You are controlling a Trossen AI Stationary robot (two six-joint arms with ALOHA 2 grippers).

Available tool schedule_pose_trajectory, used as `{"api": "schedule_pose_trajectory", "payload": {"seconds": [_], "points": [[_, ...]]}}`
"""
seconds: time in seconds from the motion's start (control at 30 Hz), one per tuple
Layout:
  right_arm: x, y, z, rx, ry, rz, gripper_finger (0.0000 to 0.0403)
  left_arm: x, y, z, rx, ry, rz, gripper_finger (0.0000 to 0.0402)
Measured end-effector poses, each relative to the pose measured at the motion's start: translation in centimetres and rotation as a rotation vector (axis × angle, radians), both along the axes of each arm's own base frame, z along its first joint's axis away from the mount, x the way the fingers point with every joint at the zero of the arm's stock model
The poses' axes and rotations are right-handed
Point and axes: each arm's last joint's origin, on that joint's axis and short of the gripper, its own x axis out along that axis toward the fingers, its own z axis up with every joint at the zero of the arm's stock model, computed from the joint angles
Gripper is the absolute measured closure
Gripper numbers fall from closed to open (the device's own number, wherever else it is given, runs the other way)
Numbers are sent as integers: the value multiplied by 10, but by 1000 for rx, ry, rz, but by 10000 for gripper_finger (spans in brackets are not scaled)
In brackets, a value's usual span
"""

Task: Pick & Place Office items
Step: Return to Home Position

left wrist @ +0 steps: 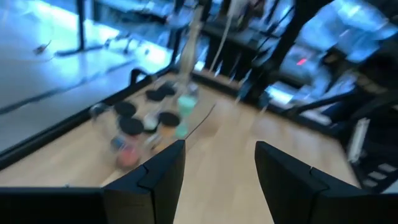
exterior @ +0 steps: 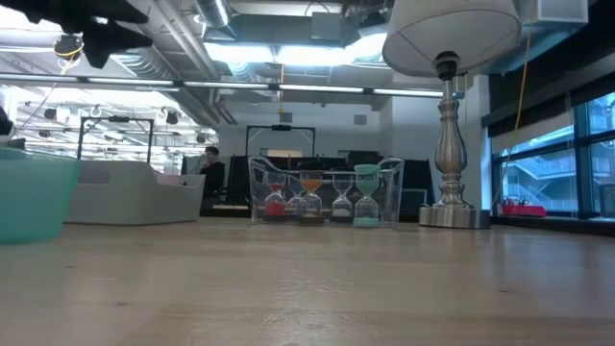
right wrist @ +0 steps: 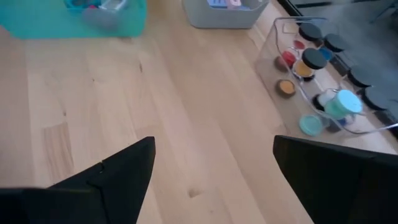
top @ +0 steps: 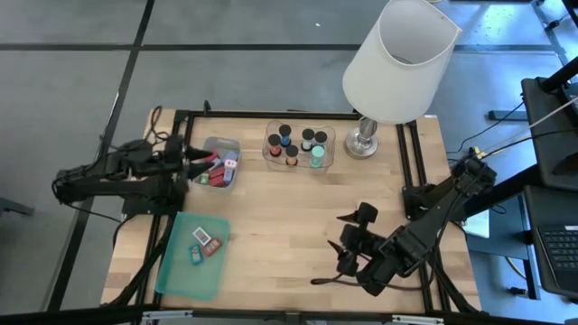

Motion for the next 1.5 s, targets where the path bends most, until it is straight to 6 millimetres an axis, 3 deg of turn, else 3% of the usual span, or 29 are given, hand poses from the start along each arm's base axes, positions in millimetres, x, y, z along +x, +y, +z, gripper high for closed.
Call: {"api": "schedule_pose_trajectory", "payload": {"seconds": [0.23, 0.77, 1.2, 1.5], "points": [[-15, -15, -16, 84, -118, 65, 73, -7, -3, -26, 27, -152, -64, 212], [-55, -66, -67, 273, -398, 296, 73, 26, 0, -93, 99, -393, -131, 211], [-88, -113, -115, 367, -591, 419, 73, 26, 2, -94, 184, -364, -50, 212], [-113, -137, -129, 328, -752, 523, 73, 26, 2, -94, 184, -364, -41, 212]]}}
